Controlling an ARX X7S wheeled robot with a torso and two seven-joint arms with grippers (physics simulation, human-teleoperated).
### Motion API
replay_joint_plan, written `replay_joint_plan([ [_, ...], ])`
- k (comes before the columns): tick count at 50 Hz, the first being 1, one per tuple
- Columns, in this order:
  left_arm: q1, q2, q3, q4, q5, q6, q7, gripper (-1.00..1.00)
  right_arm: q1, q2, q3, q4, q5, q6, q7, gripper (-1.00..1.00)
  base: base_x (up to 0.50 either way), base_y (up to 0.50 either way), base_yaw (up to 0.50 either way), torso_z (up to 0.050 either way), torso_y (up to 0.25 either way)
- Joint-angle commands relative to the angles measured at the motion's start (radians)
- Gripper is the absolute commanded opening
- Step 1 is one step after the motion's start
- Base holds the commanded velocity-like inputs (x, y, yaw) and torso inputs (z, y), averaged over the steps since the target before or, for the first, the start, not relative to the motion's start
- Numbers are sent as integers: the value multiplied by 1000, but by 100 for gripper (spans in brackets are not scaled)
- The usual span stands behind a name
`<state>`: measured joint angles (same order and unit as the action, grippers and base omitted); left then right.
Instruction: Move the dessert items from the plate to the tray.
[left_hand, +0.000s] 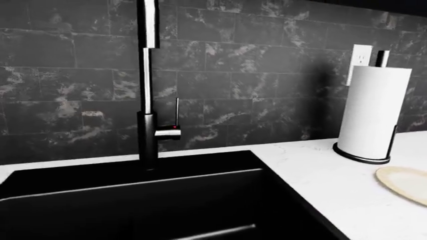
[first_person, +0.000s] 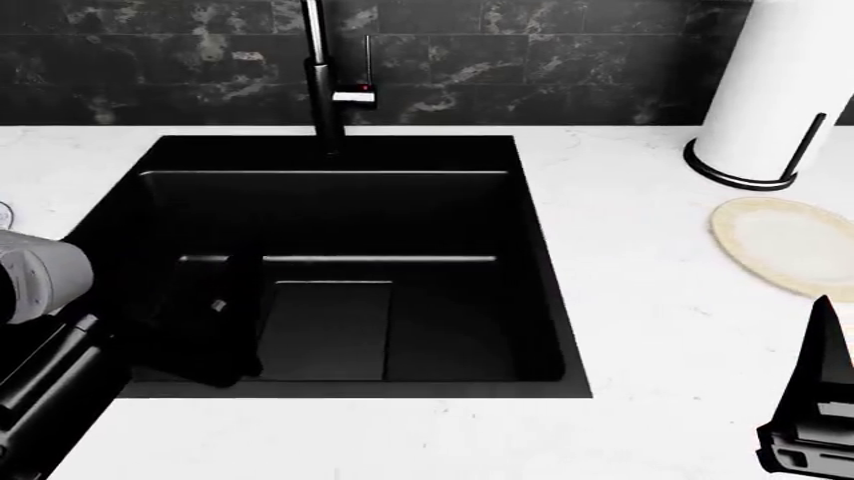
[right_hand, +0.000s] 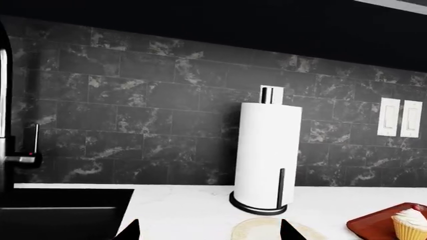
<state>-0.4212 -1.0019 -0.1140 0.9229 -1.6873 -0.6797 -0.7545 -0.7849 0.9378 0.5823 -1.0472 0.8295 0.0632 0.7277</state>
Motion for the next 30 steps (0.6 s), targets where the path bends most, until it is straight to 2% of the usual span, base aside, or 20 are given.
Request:
replay_joint_plan([
  [1, 27, -9, -30, 19, -5, 12, -5, 100, 0, 5, -1, 0, 0, -2, 5, 100, 0, 500, 0, 0, 0],
  [30, 51, -26, -69, 35, -37, 25, -11, 100, 0, -21, -1, 0, -21, -7, -30, 100, 0, 500, 0, 0, 0],
])
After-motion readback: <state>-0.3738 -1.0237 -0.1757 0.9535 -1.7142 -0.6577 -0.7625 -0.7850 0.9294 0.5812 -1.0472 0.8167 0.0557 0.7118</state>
